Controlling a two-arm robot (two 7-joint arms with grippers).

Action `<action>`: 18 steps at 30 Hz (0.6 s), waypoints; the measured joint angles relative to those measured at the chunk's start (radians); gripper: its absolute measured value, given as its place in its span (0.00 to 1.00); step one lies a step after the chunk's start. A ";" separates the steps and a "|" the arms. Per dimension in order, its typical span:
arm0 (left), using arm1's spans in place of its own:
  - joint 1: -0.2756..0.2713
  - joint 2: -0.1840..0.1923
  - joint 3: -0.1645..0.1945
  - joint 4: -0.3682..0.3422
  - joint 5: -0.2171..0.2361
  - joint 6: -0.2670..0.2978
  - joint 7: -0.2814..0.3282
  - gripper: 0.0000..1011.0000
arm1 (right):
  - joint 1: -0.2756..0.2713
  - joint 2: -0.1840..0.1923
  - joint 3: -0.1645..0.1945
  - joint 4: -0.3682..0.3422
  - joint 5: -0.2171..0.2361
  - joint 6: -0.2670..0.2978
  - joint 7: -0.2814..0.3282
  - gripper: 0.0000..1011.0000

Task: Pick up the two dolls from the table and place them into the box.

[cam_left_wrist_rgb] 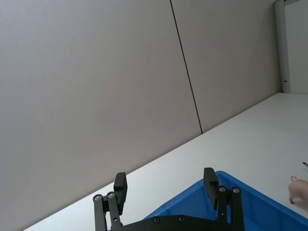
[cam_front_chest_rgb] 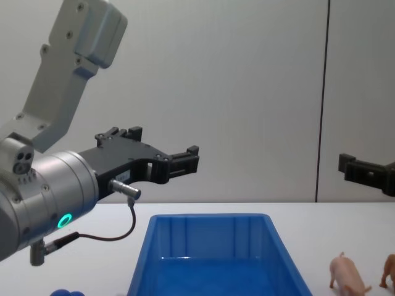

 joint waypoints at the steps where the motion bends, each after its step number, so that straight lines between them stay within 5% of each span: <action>1: 0.000 0.000 0.000 0.000 0.000 0.000 0.000 0.99 | 0.000 0.000 0.000 0.000 0.000 0.000 0.000 0.99; 18: 0.000 0.000 0.000 0.000 0.000 0.000 0.000 0.99 | 0.012 0.010 0.020 0.025 0.014 0.047 -0.007 0.99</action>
